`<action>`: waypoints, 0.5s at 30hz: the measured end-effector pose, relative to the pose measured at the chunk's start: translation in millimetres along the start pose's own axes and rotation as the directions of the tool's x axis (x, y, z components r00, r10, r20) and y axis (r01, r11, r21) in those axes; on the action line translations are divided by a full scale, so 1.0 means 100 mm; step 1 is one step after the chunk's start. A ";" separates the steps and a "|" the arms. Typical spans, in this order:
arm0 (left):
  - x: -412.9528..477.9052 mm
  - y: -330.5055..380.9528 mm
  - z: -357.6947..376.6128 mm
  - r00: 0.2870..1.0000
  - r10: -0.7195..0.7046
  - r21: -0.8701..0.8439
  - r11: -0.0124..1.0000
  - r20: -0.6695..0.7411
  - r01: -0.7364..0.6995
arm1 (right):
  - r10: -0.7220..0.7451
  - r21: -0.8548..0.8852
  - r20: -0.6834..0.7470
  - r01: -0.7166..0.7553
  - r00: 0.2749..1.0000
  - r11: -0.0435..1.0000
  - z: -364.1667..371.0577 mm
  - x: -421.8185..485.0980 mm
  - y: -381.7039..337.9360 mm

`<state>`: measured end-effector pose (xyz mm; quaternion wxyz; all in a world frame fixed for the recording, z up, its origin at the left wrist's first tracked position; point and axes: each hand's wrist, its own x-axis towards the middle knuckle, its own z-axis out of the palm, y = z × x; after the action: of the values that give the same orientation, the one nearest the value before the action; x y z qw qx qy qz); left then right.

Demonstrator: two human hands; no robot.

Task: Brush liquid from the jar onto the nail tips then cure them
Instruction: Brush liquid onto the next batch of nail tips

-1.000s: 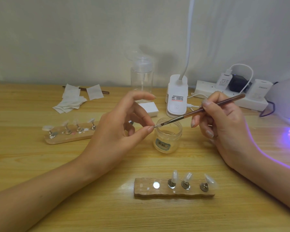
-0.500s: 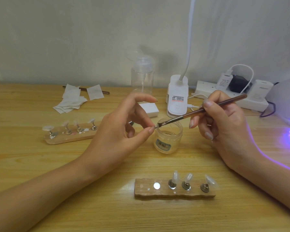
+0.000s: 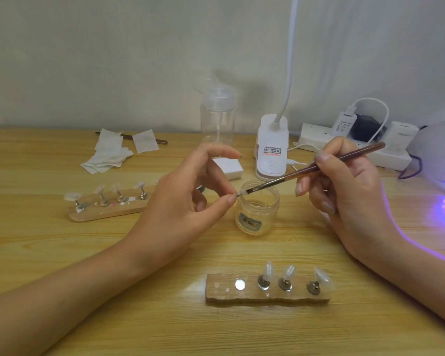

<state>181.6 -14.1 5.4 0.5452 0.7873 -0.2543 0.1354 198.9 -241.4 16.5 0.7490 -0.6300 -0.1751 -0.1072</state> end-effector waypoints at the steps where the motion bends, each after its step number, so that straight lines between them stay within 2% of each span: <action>1: 0.00 0.00 0.00 1.000 0.001 0.002 1.000 0.000 -0.001 | -0.012 0.020 0.001 0.012 1.000 1.000 0.00 0.00 -0.01; 5: 0.00 0.00 0.00 1.000 0.002 0.005 1.000 0.002 -0.002 | -0.009 0.013 0.040 0.009 0.999 1.000 0.03 -0.01 -0.02; 10: 0.00 -0.01 0.00 1.000 0.005 0.005 1.000 0.005 -0.005 | 0.006 -0.034 -0.002 -0.006 1.000 0.999 0.02 -0.01 -0.01; 15: 0.00 0.00 0.00 1.000 0.006 0.006 1.000 0.005 -0.006 | -0.036 0.023 0.020 0.036 0.999 0.999 0.00 0.01 0.01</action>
<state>181.6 -13.9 5.7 0.5418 0.7885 -0.2576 0.1358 199.8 -241.3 16.2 0.7521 -0.6194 -0.1952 -0.1124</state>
